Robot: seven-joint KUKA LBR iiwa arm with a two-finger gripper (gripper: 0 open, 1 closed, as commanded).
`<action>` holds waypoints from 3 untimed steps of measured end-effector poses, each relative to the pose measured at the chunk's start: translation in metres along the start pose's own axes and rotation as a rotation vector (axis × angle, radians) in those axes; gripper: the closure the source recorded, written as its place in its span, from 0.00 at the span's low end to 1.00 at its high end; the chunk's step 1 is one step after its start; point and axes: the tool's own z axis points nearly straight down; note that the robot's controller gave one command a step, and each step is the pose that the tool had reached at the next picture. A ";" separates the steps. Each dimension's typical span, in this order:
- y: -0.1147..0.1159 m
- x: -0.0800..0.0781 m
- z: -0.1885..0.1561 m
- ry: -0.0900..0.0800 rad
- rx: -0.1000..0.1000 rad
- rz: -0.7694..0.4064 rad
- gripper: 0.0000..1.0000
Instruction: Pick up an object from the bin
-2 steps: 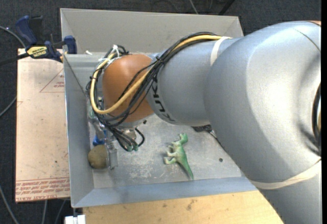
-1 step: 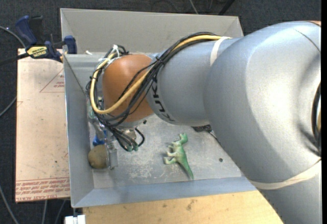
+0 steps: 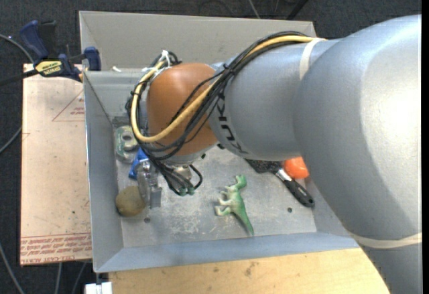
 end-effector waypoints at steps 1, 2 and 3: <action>-0.007 0.031 0.029 0.001 0.001 -0.003 0.00; -0.008 0.035 0.038 0.000 0.001 -0.003 0.00; -0.008 0.042 0.038 -0.005 0.001 -0.081 0.00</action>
Offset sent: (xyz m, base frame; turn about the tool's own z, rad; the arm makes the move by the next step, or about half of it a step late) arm 0.0000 0.0000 0.0000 0.0000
